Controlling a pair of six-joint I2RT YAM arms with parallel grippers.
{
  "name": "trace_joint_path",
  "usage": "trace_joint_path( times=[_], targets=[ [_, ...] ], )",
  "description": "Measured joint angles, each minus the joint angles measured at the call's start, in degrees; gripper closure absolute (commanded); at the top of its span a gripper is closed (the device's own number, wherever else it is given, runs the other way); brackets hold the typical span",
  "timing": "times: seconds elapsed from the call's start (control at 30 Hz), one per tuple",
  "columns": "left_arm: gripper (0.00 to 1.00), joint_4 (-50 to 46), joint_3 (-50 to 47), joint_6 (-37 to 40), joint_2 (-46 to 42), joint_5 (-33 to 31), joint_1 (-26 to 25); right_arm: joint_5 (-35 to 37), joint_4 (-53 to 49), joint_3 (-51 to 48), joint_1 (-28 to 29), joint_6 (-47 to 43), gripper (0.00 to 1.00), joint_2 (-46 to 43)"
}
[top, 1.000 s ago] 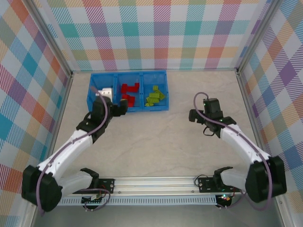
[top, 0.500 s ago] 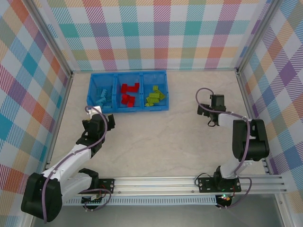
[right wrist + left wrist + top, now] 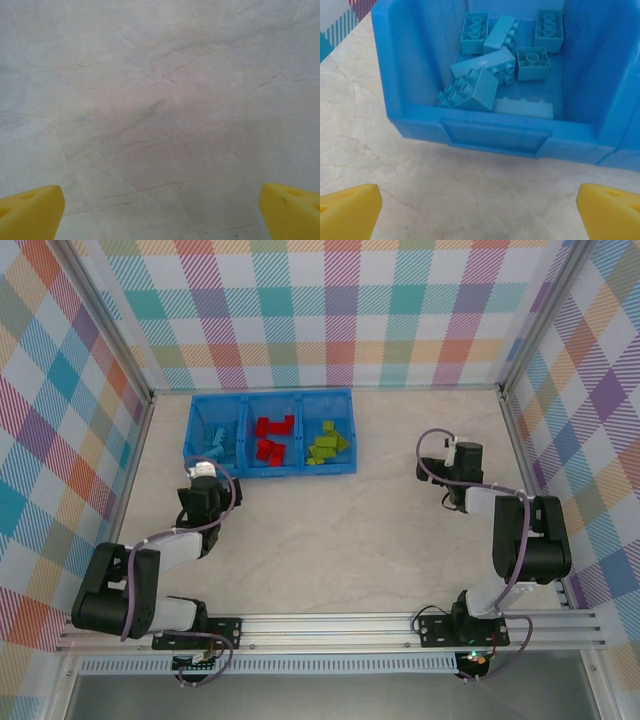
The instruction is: Sort the legos into containers by color
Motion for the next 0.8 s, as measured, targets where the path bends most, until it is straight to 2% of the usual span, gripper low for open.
trace_joint_path(
  times=[0.07,0.2,0.33,0.4,0.47,0.8],
  targets=[
    [0.00,5.22,0.02,-0.02,3.43,1.97,2.12,2.67,1.33,-1.16,1.38,-0.37,0.00,-0.46],
    [0.00,9.29,0.50,0.83,10.51,7.69,4.26,4.20,3.50,-2.27,2.99,-1.27,0.00,-0.70],
    [0.00,10.80,0.50,1.75,11.63,11.50,4.26,3.80,14.29,-10.82,2.64,-1.64,0.01,-4.24],
    [0.00,11.87,0.52,1.92,11.63,12.33,4.26,2.97,23.74,-17.22,1.79,-1.64,0.00,-4.50],
    [0.00,12.31,0.52,1.97,11.63,12.85,4.26,1.79,24.55,-19.82,0.98,-1.68,0.00,-3.98],
    [0.00,12.55,0.52,2.40,11.63,12.96,4.24,-0.09,30.05,-18.56,0.79,-1.73,0.00,-3.34]
  ],
)
